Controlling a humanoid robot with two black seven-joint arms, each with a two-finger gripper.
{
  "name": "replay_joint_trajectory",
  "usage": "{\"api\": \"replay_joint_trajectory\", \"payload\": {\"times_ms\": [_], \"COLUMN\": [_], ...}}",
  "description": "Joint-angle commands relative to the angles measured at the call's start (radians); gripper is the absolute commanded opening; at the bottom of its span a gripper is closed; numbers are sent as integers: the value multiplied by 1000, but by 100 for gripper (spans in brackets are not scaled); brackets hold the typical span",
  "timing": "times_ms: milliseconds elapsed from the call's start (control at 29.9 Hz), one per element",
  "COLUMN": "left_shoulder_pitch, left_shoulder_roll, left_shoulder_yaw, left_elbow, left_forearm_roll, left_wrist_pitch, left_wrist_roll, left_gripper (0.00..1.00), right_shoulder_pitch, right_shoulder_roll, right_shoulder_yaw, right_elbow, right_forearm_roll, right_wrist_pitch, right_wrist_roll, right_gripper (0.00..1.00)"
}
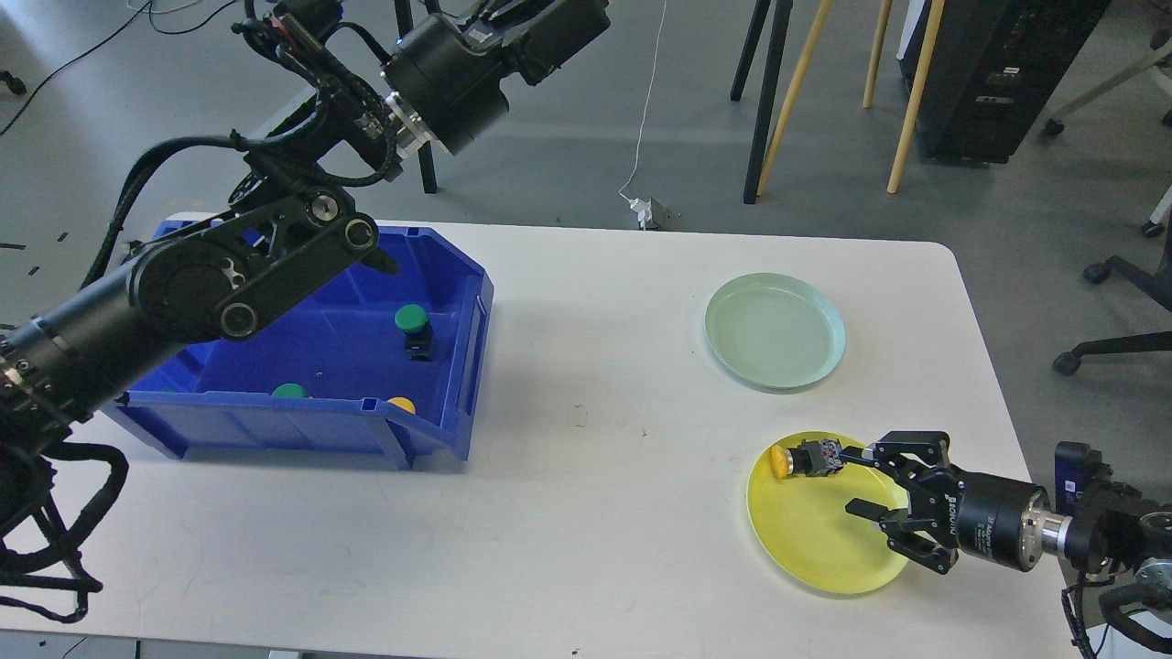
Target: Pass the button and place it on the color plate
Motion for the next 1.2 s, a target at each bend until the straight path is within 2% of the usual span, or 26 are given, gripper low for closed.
{"api": "replay_joint_trajectory", "payload": {"times_ms": [0,100,234,368,435,502,669,769,1003,1171], "left_shoulder_pitch": [20,22,17,13,14,19,8,4,13,16], "left_shoulder_roll": [37,140,286,416,456,472,473,450,291,217], "left_shoulder_yaw": [16,99,199,274,290,293,293,291,293,308], "left_elbow": [-15,-38,-51,-51,-51,-43,32,61,184,230], "left_forearm_roll": [3,9,18,55,107,162,316,380,466,468], "left_wrist_pitch": [-28,-78,-145,-317,-418,-510,-689,-689,-689,-648], "left_wrist_roll": [0,10,69,73,73,73,67,72,76,81], "left_gripper": [97,97,97,97,97,97,97,97,97,97], "right_shoulder_pitch": [0,-1,3,22,41,72,123,157,206,178], "right_shoulder_roll": [-55,-79,-87,-95,-96,-96,-102,-107,-147,-127], "right_shoulder_yaw": [119,258,423,563,586,594,594,595,661,467], "right_elbow": [3,-6,-25,-23,-17,-21,-38,-58,-138,-210], "right_forearm_roll": [5,5,13,13,13,13,11,13,50,54], "right_wrist_pitch": [5,5,-9,-24,-47,-55,-69,-82,-69,-67], "right_wrist_roll": [5,5,1,-18,-45,-64,-64,-64,-65,-82], "right_gripper": [81,83,85,85,85,85,85,85,85,85]}}
